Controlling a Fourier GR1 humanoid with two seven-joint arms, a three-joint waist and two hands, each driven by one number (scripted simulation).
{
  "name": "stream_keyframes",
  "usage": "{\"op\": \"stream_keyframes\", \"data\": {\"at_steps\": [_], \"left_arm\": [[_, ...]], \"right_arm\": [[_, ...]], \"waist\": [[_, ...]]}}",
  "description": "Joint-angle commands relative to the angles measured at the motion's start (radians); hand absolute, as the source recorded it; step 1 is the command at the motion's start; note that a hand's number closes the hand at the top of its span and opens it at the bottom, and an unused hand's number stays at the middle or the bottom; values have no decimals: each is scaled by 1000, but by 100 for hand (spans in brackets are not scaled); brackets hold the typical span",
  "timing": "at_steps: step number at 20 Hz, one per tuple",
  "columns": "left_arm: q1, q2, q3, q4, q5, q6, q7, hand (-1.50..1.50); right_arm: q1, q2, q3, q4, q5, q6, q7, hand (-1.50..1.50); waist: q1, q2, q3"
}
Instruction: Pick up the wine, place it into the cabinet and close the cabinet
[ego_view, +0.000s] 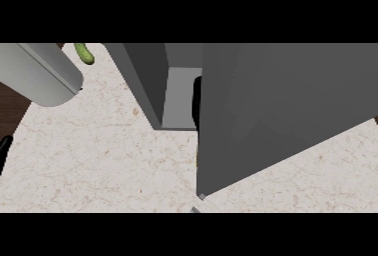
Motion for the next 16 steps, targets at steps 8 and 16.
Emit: {"op": "stream_keyframes", "data": {"at_steps": [8,16], "left_arm": [[-74,-32,-22,-4,-3,23,58,-150],[-72,-67,-4,58,-32,-3,51,-150]], "right_arm": [[-474,161,-132,295,-194,-168,41,150],[-835,168,-310,693,-316,-220,-92,150]], "waist": [[32,8,-1],[20,6,2]]}}
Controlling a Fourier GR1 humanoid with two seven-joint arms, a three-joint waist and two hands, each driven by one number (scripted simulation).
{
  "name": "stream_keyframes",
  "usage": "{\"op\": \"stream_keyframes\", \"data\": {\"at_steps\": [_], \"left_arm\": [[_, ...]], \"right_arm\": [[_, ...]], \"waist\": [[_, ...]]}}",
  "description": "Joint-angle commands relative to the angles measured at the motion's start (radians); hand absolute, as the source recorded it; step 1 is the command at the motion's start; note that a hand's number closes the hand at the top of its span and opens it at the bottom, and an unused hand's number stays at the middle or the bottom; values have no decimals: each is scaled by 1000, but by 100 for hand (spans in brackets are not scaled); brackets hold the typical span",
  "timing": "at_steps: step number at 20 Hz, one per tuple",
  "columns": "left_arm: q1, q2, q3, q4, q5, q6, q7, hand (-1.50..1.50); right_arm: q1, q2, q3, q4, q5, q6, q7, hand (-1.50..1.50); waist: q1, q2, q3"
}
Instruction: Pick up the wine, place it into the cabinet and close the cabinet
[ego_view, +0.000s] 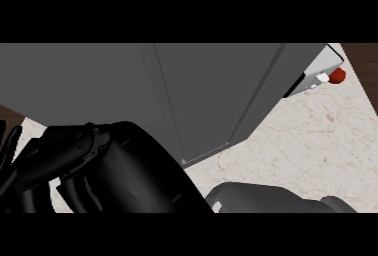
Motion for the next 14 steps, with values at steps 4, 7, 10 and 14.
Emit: {"op": "stream_keyframes", "data": {"at_steps": [4,7,10,14], "left_arm": [[-12,-37,18,36,-17,-21,-8,-150],[-26,-31,40,-18,-18,28,40,-150],[-64,-36,40,6,-23,34,73,-150],[-37,-71,25,27,-68,3,40,-150]], "right_arm": [[-189,-1,-159,343,13,142,-160,150],[-261,17,-193,486,-7,123,-192,150],[-203,18,-247,591,-26,195,-305,150],[-226,5,-307,678,-68,266,-351,150]], "waist": [[-17,1,1],[-14,0,2],[-23,4,2],[-23,1,2]]}}
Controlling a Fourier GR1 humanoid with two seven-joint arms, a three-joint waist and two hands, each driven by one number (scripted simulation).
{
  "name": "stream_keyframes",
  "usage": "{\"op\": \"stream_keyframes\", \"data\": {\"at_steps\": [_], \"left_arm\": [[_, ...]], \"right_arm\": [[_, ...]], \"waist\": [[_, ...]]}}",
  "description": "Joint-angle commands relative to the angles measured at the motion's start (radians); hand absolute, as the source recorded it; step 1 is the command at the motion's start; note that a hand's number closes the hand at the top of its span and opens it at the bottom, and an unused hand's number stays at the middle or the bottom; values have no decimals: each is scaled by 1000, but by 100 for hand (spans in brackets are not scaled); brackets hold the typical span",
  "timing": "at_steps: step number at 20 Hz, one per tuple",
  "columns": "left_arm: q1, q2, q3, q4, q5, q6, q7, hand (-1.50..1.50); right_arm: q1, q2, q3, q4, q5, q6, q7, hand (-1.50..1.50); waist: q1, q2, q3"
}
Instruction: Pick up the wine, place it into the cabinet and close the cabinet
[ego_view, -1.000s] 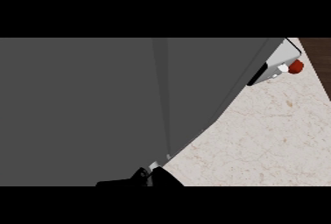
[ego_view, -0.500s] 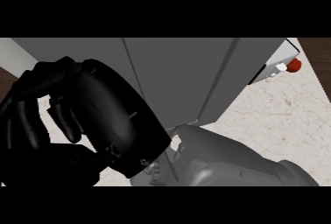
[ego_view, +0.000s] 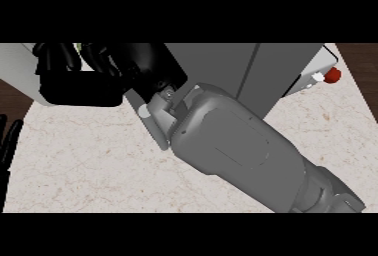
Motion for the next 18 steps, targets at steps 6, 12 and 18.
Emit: {"op": "stream_keyframes", "data": {"at_steps": [6,12,18], "left_arm": [[-45,-43,-15,14,-44,25,23,-150],[-14,-5,31,-5,-8,-29,45,-150],[-29,-39,3,-18,-43,20,45,-150]], "right_arm": [[28,-14,-81,246,14,89,-185,150],[28,-114,-125,308,26,148,-242,150],[47,-117,-100,322,58,161,-285,150]], "waist": [[-11,15,4],[4,20,4],[-5,18,4]]}}
